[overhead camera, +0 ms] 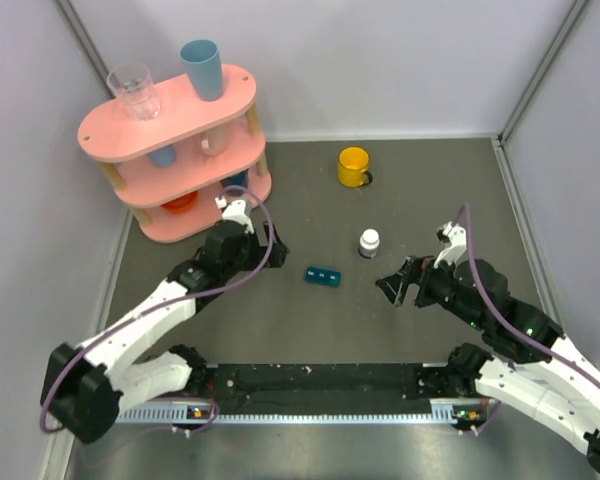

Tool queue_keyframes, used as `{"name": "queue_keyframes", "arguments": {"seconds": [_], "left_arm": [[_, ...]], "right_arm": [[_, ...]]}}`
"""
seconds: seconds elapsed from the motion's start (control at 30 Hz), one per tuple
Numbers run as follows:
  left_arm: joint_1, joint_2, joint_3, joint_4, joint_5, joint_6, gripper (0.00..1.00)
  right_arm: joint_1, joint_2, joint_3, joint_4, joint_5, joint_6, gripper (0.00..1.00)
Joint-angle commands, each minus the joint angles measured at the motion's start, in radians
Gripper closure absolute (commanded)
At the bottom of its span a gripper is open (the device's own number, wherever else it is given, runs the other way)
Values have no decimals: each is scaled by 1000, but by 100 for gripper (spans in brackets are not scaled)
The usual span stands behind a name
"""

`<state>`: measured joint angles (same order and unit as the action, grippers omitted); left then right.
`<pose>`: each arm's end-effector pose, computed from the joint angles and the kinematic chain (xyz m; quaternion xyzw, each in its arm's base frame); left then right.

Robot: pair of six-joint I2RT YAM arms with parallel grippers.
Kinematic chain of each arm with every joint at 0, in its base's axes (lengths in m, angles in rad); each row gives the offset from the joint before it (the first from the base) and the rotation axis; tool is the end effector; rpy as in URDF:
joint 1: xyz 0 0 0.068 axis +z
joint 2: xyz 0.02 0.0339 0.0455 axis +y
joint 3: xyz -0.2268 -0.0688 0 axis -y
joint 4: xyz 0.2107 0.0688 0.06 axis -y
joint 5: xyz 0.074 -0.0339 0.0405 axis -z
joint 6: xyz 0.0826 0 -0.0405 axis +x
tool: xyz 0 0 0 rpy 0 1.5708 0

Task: Sort the pills into containers
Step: Reset both arms

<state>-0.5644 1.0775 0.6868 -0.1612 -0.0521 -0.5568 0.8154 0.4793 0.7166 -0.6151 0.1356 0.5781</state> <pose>0.2250 -0.1373 0.2064 -0.0094 0.8728 -0.2400 0.4250 0.1139 0.1047 0.2685 -0.0599 0.8241 0.3167 0.4658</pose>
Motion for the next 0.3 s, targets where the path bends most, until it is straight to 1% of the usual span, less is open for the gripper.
{"name": "queue_keyframes", "arguments": {"seconds": [0.0,0.03,0.23,0.27], "left_arm": [[3,-123,-18,-115,-158,31,1],[1,-158,-27,-115,-182,40,1],[3,-261,-56,-149,-221,47,1],[3,-278,-58,-159,-251,47,1]], "right_arm": [[7,30,50,-18,142,0,1],[7,33,52,-17,156,2,1],[5,44,63,-18,217,20,1],[5,44,66,-24,225,22,1]]}}
